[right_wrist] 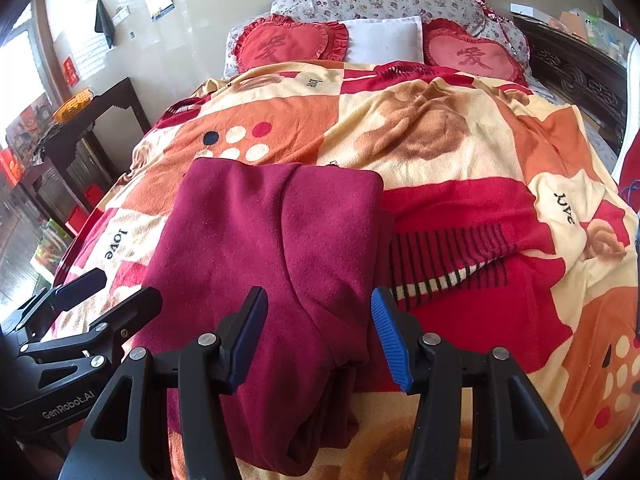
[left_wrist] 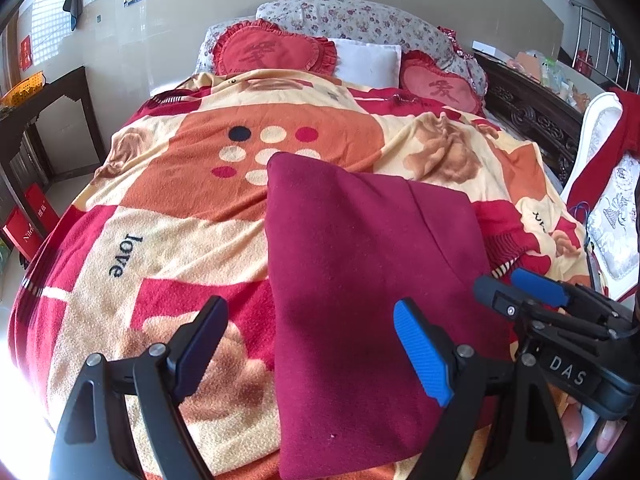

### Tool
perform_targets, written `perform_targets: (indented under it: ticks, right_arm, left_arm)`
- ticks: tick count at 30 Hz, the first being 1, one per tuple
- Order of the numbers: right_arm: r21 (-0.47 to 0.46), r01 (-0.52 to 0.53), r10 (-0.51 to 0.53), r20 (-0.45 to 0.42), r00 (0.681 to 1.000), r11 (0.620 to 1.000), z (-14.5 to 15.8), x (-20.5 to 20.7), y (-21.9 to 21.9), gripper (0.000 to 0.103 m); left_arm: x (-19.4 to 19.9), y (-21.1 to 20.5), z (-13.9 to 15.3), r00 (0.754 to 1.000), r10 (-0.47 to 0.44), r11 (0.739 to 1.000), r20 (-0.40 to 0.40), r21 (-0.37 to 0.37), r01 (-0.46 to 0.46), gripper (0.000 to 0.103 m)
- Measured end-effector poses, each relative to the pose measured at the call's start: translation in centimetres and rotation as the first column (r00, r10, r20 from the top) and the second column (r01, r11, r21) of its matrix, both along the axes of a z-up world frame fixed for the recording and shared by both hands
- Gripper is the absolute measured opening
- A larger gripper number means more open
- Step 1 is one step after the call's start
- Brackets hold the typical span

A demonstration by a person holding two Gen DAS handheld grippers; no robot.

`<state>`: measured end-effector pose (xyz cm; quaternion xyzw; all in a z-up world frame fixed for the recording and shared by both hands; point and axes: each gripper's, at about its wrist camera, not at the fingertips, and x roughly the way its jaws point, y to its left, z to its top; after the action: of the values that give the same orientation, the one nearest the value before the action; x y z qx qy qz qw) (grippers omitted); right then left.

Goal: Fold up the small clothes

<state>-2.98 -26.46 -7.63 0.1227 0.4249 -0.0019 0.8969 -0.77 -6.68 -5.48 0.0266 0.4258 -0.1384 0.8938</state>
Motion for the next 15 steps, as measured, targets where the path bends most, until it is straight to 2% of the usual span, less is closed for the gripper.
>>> perform_targets:
  ticks: [15]
  right_arm:
    - [0.009,-0.007,0.007,-0.01,1.0,1.0,-0.49,0.86,0.01,0.037]
  left_arm:
    - [0.71,-0.75,-0.65,1.0,-0.004,0.999,-0.007,0.033,0.005,0.088]
